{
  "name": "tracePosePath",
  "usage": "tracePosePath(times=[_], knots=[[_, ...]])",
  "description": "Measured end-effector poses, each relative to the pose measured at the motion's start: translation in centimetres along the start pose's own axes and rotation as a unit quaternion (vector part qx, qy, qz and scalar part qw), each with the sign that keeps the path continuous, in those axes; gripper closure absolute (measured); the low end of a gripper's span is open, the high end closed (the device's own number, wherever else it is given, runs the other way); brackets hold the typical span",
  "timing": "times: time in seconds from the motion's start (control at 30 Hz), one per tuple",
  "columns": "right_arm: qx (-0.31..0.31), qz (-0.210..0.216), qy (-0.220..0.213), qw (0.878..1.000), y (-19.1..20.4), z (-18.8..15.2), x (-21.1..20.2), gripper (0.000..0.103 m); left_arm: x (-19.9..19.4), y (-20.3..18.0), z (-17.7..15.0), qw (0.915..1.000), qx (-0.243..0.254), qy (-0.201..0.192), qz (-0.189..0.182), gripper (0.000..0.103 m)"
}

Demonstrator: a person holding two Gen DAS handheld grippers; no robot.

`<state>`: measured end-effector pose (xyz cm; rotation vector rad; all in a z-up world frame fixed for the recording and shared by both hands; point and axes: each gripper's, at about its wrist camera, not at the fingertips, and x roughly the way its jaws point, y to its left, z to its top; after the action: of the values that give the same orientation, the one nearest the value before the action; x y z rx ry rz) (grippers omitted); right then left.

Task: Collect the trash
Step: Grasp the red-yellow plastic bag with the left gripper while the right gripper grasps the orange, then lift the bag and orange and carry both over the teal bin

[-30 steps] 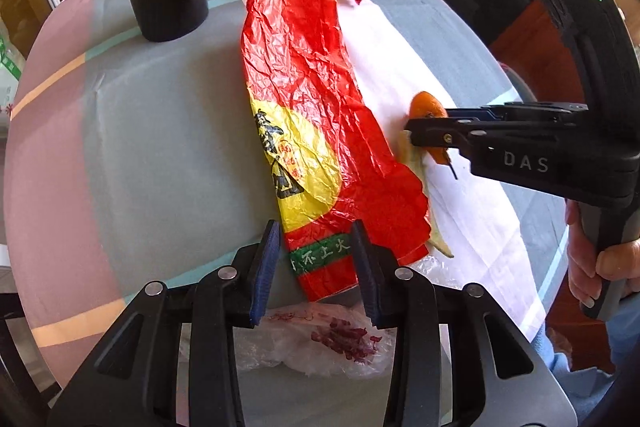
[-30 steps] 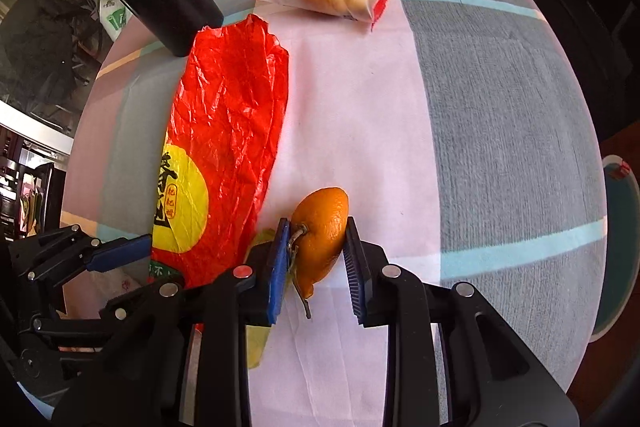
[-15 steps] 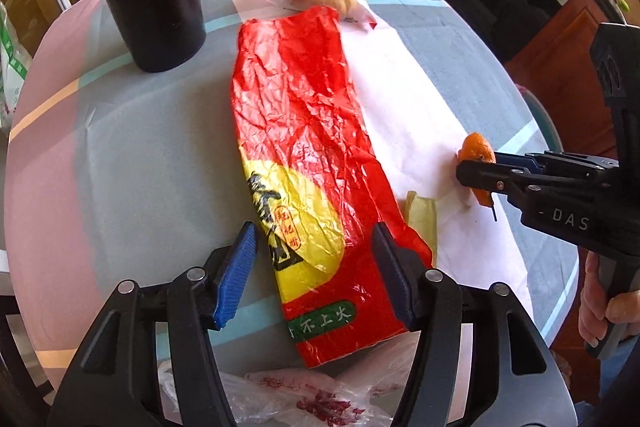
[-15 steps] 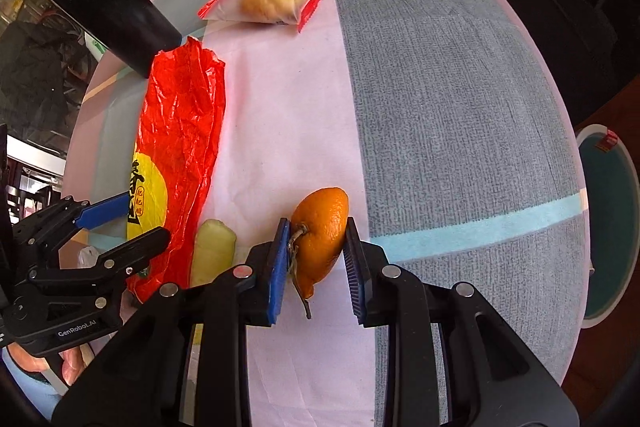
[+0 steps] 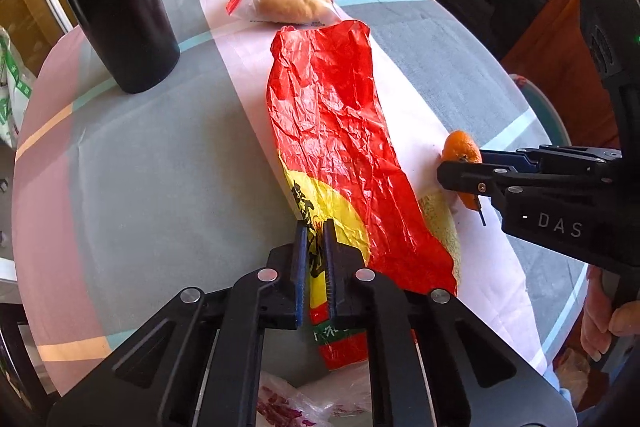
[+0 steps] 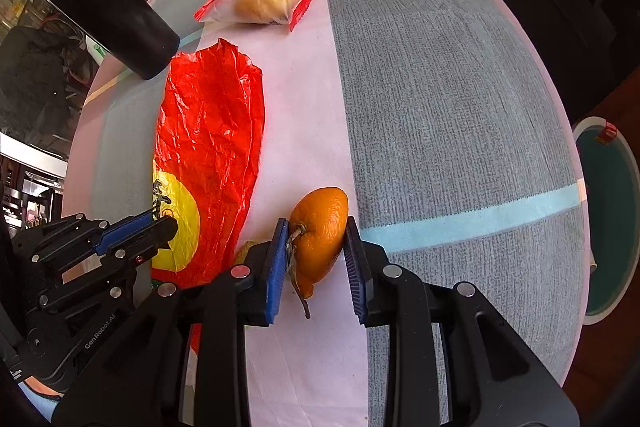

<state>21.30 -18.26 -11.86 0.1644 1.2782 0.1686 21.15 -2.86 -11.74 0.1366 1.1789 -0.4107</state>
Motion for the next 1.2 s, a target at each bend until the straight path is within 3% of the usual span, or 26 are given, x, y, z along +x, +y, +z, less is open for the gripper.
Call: tracePosePath(times=[0.7, 1.07, 1.17, 1.2], knots=[[0.033, -0.005, -0.036, 0.999, -3.1, -0.8, -3.5, 0.078, -6.2, -1.0, -0.4, 0.9985, -0.022, -0.050, 0.000, 0.098], [0.049, 0.013, -0.029, 0.998, -4.8, -2.8, -3.8, 0.078, -4.7, -5.9, -1.1, 0.9989, 0.024, -0.011, -0.039, 0.094], [0.053, 0.017, -0.027, 0.998, -5.4, -3.2, -3.7, 0.078, -4.3, -6.7, -1.0, 0.9992, 0.031, -0.007, -0.024, 0.093], [0.056, 0.019, -0.026, 0.998, -5.6, -3.3, -3.7, 0.078, -4.2, -6.7, -0.9, 0.9994, 0.031, -0.008, -0.014, 0.084]])
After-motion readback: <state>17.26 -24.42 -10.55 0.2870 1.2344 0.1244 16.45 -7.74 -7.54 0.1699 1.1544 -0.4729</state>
